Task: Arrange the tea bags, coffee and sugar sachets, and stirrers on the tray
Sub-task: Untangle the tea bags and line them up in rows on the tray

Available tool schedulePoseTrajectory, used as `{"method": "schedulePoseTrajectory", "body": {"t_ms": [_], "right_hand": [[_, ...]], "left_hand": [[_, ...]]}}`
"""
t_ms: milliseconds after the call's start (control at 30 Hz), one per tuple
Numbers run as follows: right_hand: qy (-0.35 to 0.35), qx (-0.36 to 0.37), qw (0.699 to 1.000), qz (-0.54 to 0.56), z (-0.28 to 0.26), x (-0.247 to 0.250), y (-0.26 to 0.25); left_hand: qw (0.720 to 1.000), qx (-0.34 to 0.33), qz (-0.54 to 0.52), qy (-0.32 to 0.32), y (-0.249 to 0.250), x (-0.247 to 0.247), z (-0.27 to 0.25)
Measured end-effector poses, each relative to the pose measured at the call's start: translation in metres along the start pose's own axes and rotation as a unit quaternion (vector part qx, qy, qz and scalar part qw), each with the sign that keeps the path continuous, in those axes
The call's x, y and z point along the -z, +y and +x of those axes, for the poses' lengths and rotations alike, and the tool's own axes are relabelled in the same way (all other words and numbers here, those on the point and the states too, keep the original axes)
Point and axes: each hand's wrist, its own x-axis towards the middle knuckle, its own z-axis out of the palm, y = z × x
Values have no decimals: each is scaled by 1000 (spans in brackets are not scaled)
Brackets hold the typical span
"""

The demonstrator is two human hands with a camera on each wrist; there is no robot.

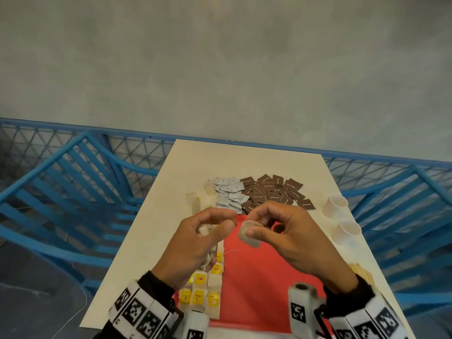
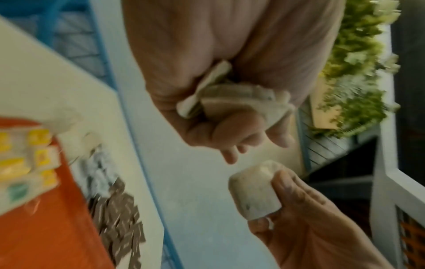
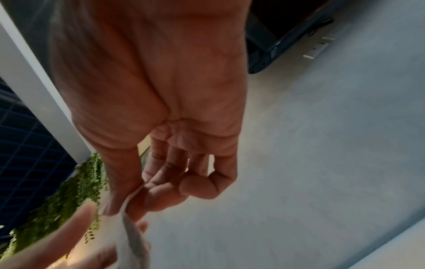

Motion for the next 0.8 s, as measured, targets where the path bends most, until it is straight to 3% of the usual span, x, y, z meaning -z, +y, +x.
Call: {"method": "schedulePoseTrajectory", "body": {"t_ms": [100,200,367,467,567,633,800], "right_hand": [[0,1,1000,-2,4,3,-5],[-6,5,1000,15,5,6,-11],[78,-17,991,104,2,-1,-5],[48,-26,994,97,-6,-10,-1],[91,-38,987,128,-9,-14,6],[119,-44,981,144,-6,-17,5],[97,-24,987,128,4,-33,-4]], "left_hand": [[992,-60,109,-29,13,-3,0],[986,-73,141,-47,17,-6,3],[997,-55,54,6,12,-5,4],[998,-46,10,43,8,-4,6],[997,-38,-14,58,6,1,8],[997,-36,-24,57,4,3,9],[998,-33,-14,48,4,3,12]]}}
